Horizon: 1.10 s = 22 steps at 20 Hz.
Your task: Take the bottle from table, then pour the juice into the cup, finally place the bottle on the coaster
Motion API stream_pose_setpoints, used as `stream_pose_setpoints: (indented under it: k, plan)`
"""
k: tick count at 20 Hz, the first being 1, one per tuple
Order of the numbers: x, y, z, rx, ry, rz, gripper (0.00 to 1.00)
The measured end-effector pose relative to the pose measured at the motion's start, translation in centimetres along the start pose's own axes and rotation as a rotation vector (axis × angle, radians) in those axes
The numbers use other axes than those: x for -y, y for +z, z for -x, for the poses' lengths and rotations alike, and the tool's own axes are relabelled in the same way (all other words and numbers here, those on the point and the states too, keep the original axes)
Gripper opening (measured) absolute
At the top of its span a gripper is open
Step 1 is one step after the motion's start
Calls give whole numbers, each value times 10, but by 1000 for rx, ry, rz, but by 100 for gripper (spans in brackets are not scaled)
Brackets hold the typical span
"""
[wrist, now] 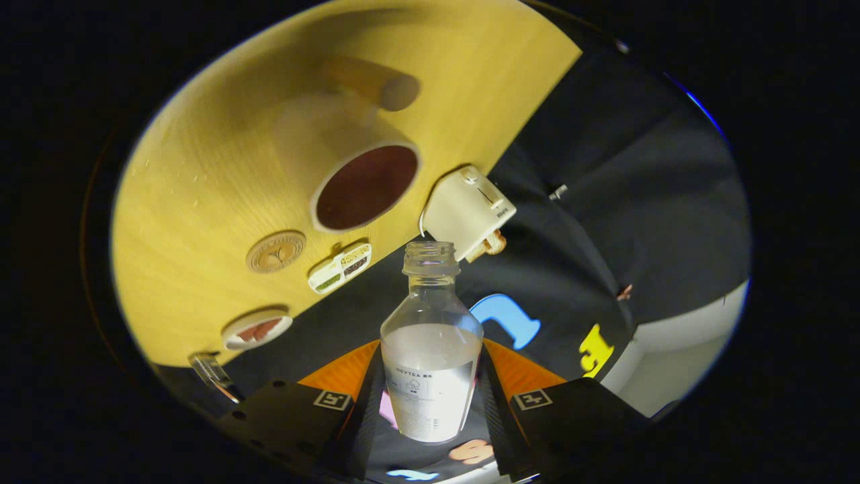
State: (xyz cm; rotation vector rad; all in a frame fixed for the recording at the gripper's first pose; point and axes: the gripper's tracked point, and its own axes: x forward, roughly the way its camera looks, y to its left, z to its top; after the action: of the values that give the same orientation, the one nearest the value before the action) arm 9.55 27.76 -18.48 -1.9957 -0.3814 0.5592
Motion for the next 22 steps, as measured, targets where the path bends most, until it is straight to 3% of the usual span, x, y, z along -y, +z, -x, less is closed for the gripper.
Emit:
stream_pose_setpoints:
  k: [9,13,18,22]
  plan:
    - [-16,-8,33,-173,-13,-891,72]
    - [2,-11,35,-144,-84,-1355,72]
    - [26,-46,45,-168,-230,-1832,72]
    - [34,-91,36,-221,-363,-2105,73]
